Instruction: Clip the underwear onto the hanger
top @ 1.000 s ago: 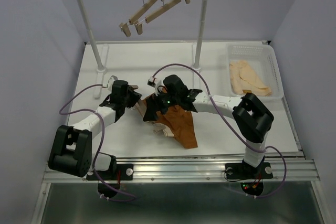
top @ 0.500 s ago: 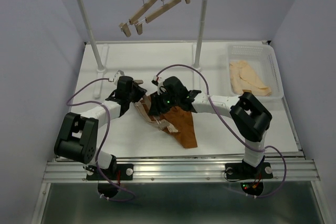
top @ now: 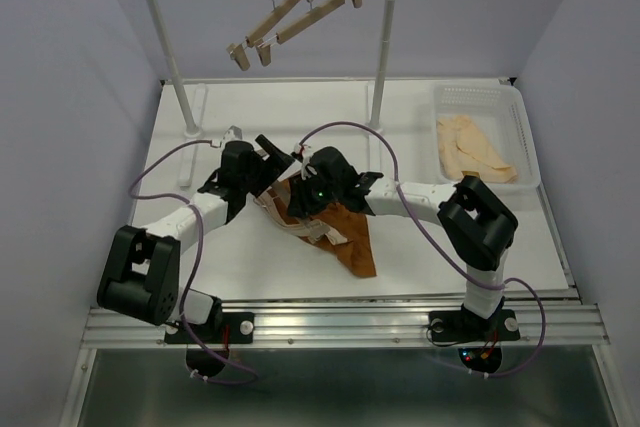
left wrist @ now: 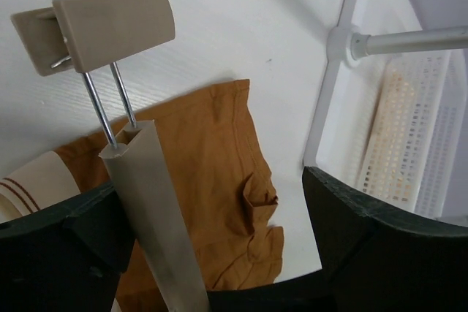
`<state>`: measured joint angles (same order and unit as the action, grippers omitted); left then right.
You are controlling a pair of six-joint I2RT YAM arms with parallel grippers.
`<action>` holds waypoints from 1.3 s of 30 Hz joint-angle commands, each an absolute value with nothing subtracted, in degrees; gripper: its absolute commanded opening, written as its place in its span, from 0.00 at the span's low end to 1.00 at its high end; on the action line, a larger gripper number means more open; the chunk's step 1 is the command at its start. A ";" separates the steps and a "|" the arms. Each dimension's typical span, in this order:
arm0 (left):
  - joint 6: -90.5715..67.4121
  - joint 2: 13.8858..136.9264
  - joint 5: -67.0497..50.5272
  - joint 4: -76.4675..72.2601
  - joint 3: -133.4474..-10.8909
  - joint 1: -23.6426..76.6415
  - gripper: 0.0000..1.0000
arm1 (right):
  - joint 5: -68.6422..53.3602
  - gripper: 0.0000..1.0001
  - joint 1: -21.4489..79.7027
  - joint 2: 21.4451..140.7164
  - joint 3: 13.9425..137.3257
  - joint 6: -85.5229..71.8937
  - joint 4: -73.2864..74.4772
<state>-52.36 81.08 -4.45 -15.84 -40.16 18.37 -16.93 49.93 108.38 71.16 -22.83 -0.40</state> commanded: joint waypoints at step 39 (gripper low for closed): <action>-51.15 70.31 -15.29 -29.18 -31.73 3.60 0.90 | -25.58 0.10 50.19 99.41 65.57 -26.72 -10.72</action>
<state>-50.81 70.04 -14.57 -24.73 -31.57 3.86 -23.99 49.93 102.59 65.95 -25.85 -5.32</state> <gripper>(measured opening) 0.932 0.396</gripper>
